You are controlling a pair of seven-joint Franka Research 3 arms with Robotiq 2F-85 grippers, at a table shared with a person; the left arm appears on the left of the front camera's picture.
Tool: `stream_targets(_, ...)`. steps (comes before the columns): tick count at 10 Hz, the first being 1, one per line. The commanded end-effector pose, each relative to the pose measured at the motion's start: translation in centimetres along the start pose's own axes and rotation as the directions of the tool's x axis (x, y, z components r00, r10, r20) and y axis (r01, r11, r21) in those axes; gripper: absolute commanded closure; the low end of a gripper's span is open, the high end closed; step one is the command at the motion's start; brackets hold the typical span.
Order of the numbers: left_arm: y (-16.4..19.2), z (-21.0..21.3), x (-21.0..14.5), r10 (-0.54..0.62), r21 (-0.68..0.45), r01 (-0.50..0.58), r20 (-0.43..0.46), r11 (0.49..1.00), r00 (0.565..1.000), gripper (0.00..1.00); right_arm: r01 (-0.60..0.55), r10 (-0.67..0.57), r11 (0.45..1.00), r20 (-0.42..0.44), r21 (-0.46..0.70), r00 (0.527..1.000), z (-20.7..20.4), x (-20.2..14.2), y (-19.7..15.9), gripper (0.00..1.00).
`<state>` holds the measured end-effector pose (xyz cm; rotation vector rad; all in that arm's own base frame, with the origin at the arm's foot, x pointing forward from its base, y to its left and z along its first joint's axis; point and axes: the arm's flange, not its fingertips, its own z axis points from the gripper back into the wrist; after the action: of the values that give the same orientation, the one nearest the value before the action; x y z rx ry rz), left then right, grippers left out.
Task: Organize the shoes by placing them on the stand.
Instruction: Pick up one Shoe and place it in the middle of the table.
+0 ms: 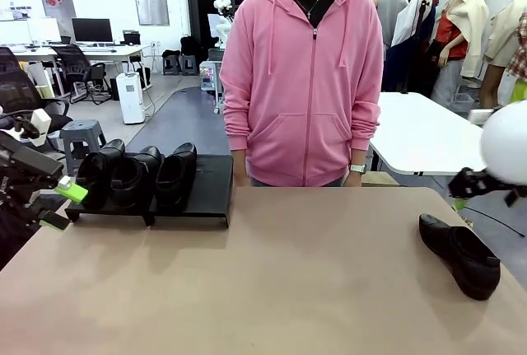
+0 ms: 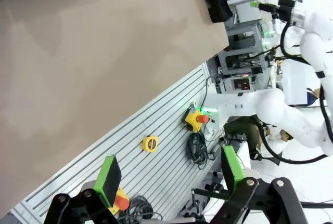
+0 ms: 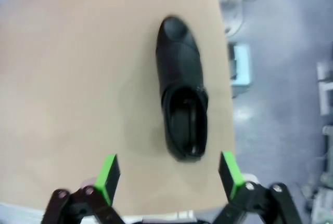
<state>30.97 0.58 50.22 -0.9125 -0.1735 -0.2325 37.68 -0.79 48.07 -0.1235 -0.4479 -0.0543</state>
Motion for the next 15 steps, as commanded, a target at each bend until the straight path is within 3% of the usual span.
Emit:
stream_targets(1, 0.0, 0.1, 0.1, -0.021, -0.025, 0.022, 0.011, 0.999, 1.0, 0.0, 0.045, -0.042, 0.997, -0.039, 0.061, 0.998, 1.6, -1.0, -1.8, 0.0)
stream_targets(4, 0.0, 0.1, 0.1, -0.021, -0.025, 0.022, 0.011, 0.999, 1.0, 0.0, 0.017, -0.016, 1.0, -0.016, 0.019, 1.0, -0.1, -0.2, -0.6, 0.0)
stream_targets(6, 0.0, 0.1, 0.1, -0.021, -0.025, 0.022, 0.011, 0.999, 1.0, 0.0, -0.061, 0.074, 0.995, -0.155, 0.085, 0.985, -4.5, 3.4, 0.1, 0.0)
stream_targets(8, 0.0, 0.1, 0.1, -0.021, -0.025, 0.022, 0.011, 0.999, 1.0, 0.0, -0.046, 0.076, 0.99, -0.234, 0.13, 0.969, -9.4, 6.2, 0.3, 0.0)
stream_targets(12, 0.0, 0.1, 0.1, -0.021, -0.025, 0.022, 0.011, 0.999, 1.0, 0.0, -0.006, 0.075, 0.982, -0.356, 0.19, 0.931, -14.8, 7.2, 0.0, 0.0)
stream_targets(15, 0.0, 0.1, 0.1, -0.021, -0.025, 0.022, 0.011, 0.999, 1.0, 0.0, 0.048, 0.027, 0.986, -0.445, 0.157, 0.895, -16.8, 6.7, -0.5, 0.0)
